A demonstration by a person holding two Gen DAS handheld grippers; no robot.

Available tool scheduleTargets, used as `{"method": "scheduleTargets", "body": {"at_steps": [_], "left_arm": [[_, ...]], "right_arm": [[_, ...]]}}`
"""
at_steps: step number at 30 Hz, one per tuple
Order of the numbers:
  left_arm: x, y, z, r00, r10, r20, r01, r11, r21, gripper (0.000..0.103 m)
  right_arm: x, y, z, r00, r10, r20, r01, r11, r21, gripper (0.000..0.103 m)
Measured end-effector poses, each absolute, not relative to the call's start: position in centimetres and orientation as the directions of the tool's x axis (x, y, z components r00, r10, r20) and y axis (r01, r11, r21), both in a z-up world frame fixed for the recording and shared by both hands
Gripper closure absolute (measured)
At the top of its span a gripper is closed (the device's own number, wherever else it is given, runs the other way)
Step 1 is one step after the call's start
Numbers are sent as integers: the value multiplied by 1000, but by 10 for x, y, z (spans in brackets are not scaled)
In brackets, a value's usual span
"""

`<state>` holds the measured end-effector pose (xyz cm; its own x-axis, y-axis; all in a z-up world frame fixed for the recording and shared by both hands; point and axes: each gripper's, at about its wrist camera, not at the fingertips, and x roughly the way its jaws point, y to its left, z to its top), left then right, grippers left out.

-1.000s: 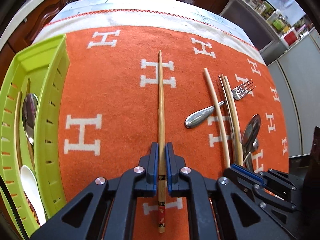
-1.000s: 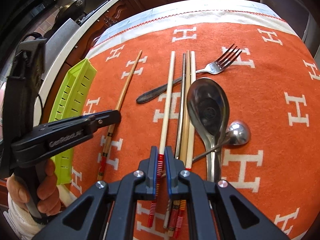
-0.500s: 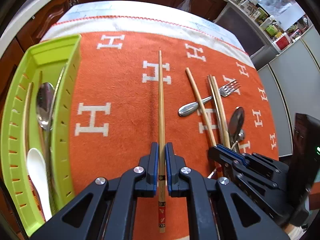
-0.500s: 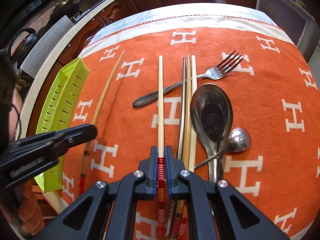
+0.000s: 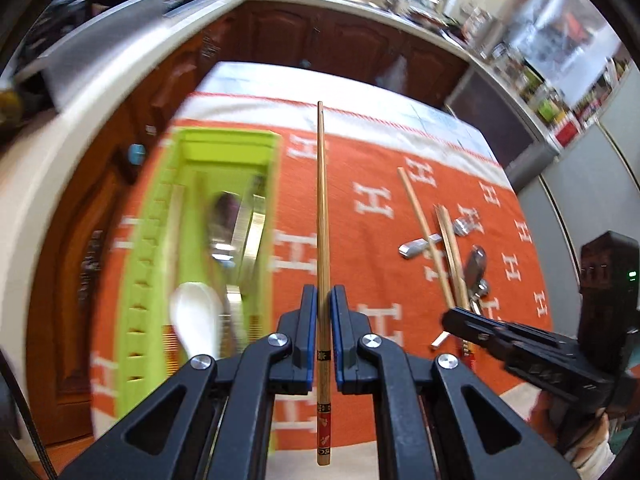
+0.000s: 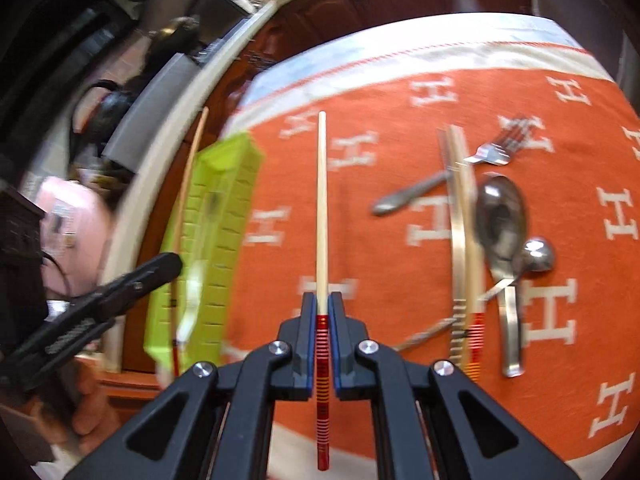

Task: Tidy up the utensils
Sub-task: 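Lift both held chopsticks and carry them into the green tray, then open both tools in the tray and move them back over the blanket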

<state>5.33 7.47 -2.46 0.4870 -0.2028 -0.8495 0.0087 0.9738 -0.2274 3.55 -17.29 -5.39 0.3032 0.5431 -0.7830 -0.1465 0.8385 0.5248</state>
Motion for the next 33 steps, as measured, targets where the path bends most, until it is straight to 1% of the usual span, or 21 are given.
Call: {"method": "scheduleTargets", "body": {"at_steps": [4,8,14,19,24,27,29,33], "left_arm": [[43,116,-21,511,-140,-848,-82,974,-210,99],[38,141,-28,507,-111,-854,-119,973,-197,99],[41,154,-43,494,-64,-867,-123,982,-142,98],[48,160,-56,478,-37,-878,-116,988,-105,98],[53,162,-64,464,-43,-885,-105,989,-103,98],[54,163,-65,459,-41,-887,-109,989,-102,98],[55,162,-64,459,-40,-888,-109,989,-101,94],[55,162,-61,458,-40,-888,-115,988,-104,93]], "right_arm": [[40,-143,-34,276,632,-724,-195,774,602,98],[52,-105,-34,220,690,-690,-190,724,664,98],[72,-53,-55,142,709,-690,-158,705,692,97],[81,-28,-73,121,703,-701,-125,711,692,97],[87,-15,-90,50,734,-677,-77,679,730,94],[86,-10,-92,26,730,-683,-92,682,726,93],[83,-9,-92,16,732,-681,-102,679,727,93],[81,-11,-92,-1,734,-679,-108,675,730,93]]}}
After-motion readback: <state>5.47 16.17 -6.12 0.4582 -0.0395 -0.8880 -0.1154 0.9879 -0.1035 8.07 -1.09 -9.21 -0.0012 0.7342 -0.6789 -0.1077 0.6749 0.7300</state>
